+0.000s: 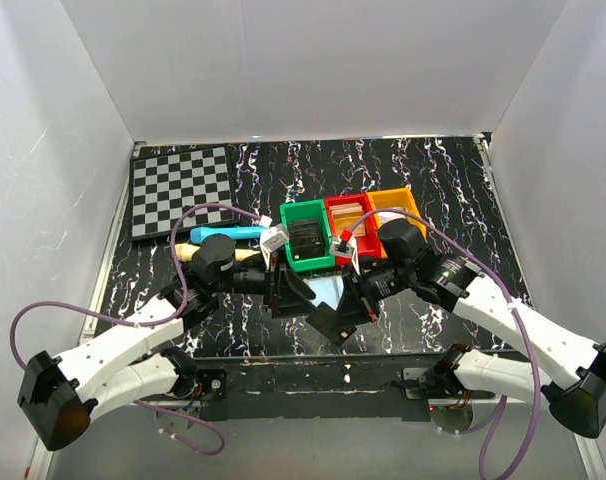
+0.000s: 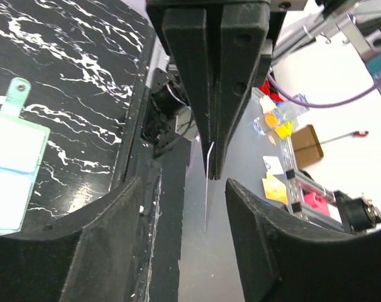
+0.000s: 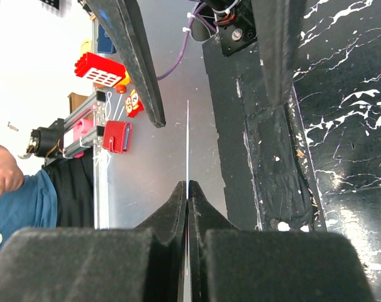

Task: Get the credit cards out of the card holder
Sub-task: Place the credit card in the storage box.

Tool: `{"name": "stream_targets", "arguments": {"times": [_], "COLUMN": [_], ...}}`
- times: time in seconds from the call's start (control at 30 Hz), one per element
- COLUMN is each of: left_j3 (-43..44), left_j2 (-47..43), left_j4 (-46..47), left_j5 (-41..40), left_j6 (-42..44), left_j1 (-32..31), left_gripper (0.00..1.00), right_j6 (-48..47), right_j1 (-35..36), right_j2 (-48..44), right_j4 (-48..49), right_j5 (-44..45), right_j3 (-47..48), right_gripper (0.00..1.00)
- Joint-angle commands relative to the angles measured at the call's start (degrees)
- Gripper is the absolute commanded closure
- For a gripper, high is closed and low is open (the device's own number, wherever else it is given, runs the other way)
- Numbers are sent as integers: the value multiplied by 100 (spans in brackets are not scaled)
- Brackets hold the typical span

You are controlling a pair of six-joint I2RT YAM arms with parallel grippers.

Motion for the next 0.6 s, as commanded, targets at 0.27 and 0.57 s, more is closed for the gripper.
{"name": "stream_targets", "arguments": {"times": [0.27,0.57], "left_j3": [119,111], "left_j2": [343,502], "left_j4": [650,764], "left_j5": [1117,1205], "left_j6": [-149,-193], "left_j1": [6,-29], "left_gripper": [63,98], "right_j6": [-188,-355], "right_j1": [53,61], "right_j2": [238,370], "right_j4": [114,-62], "right_j5": [-221,-186], "right_j3": [377,580], "right_gripper": [99,99]}}
